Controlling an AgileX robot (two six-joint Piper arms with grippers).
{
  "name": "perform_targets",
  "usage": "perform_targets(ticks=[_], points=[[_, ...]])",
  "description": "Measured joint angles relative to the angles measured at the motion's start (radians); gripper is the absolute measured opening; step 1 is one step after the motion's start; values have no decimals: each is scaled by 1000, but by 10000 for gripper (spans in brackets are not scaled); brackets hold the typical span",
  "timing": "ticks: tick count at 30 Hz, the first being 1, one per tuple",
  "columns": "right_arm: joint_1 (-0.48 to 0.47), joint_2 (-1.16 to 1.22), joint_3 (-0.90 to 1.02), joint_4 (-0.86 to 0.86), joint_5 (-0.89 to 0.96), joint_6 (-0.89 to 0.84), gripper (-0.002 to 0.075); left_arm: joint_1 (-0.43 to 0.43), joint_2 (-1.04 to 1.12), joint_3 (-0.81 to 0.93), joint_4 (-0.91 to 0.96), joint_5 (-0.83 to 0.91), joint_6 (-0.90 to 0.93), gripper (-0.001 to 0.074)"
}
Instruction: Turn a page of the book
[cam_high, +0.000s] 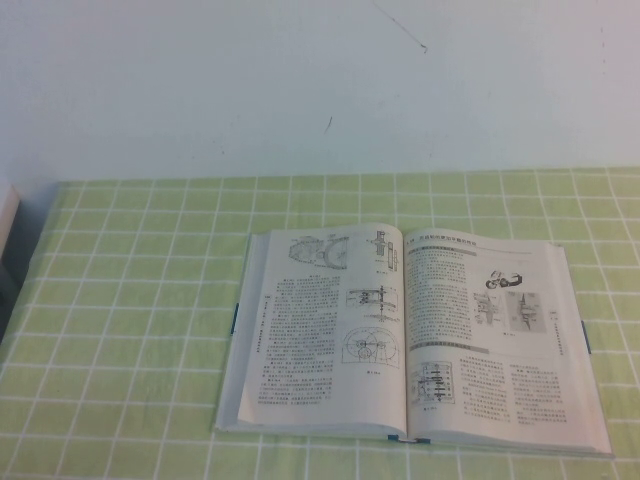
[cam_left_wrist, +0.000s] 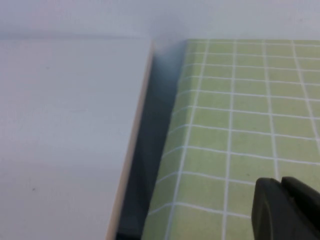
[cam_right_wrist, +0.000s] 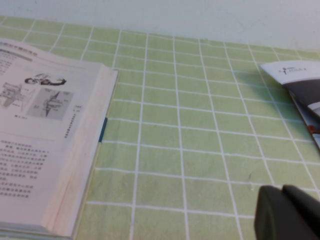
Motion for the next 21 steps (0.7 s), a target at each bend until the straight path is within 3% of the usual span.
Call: perform_targets(ticks=[3, 6, 14, 21], points=[[0, 0, 0, 0, 0, 0, -2, 62, -2, 0, 11, 2, 0, -4], [0, 0, 0, 0, 0, 0, -3, 70, -2, 0, 20, 2, 0, -4], [0, 0, 0, 0, 0, 0, -3, -67, -2, 0, 40, -2, -15, -4], [0, 0, 0, 0, 0, 0, -3, -132, -2, 0, 42, -2, -24, -4]])
